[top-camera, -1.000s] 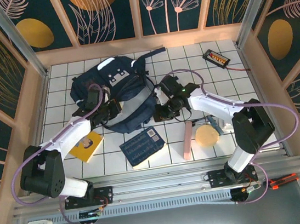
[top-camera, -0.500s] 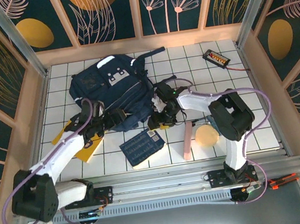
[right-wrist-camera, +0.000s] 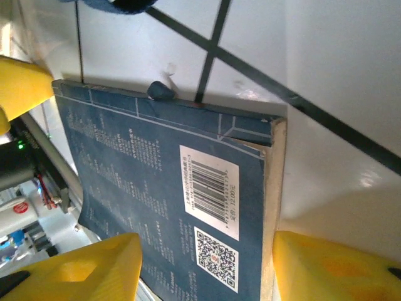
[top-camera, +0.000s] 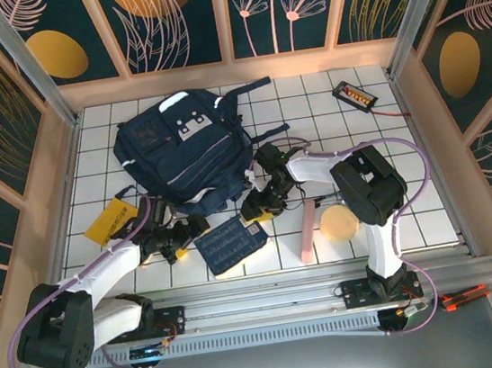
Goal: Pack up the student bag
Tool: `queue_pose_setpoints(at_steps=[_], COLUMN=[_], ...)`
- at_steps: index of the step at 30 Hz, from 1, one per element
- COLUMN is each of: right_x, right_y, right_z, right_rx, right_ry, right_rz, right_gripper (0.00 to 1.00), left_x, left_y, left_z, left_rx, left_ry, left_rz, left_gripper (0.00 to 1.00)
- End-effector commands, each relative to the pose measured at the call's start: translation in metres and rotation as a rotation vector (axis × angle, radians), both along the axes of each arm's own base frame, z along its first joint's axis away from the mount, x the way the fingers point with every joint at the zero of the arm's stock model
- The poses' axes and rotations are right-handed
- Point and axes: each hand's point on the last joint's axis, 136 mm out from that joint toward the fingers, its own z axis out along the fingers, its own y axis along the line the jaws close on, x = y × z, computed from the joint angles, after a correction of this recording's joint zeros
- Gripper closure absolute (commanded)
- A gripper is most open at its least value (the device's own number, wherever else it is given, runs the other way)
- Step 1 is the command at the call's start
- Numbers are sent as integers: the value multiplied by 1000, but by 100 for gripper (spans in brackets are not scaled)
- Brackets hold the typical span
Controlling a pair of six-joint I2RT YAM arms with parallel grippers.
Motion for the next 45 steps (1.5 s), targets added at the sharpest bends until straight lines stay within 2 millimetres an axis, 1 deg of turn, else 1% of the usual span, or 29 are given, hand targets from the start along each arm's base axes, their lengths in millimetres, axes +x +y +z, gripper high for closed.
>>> queue_pose_setpoints(at_steps=[1, 5, 8, 10, 12, 15, 18, 21, 24, 26, 29, 33, 35, 37, 40, 41, 42, 43, 45], right_x=[-10, -11, -11, -14, -19, -26, -28, -23, -20, -18, -17, -16, -17, -17, -8, -4, 1, 4, 4], right_y=[7, 14, 19, 21, 21, 21, 20, 15, 5, 0, -3, 4, 7, 5, -9, -14, -17, -21, -22], right_z=[2, 14, 32, 44, 49, 51, 46, 29, 7, -2, -5, 1, 1, -4, -13, -13, -11, -10, -10], right_rx=[92, 160, 219, 257, 271, 288, 269, 190, 79, 31, 14, 55, 57, 27, -99, -135, -160, -190, -210], right_ry=[45, 41, 24, 21, 23, 40, 53, 94, 131, 149, 155, 168, 171, 178, 135, 115, 94, 75, 69], right_rz=[42, 50, 61, 72, 89, 111, 109, 67, 26, 9, 1, -1, 7, -1, -36, -47, -60, -70, -65], right_gripper=[43, 43, 45, 47, 50, 54, 55, 57, 64, 70, 74, 77, 75, 67, 43, 39, 35, 35, 35], left_x=[-10, -4, -3, -1, 1, 6, 11, 15, 15, 15, 15, 17, 17, 17, 16, 15, 13, 11, 5], left_y=[-23, -28, -28, -29, -30, -32, -35, -36, -36, -36, -36, -36, -36, -36, -36, -35, -34, -32, -28], left_z=[-17, -20, -22, -22, -22, -21, -20, -18, -20, -20, -20, -20, -20, -21, -21, -21, -22, -22, -23], left_rx=[-117, -142, -146, -152, -154, -166, -173, -179, -177, -176, -173, -172, -175, -174, -169, -165, -159, -147, -122], left_ry=[68, 62, 57, 51, 46, 35, 29, 19, 25, 23, 23, 19, 18, 22, 25, 27, 33, 39, 55], left_rz=[-41, -43, -38, -37, -35, -30, -25, -24, -22, -23, -22, -22, -24, -23, -26, -26, -28, -32, -37], left_gripper=[1, 1, 1, 2, 1, 2, 2, 1, 1, 2, 1, 1, 1, 2, 2, 1, 2, 2, 1])
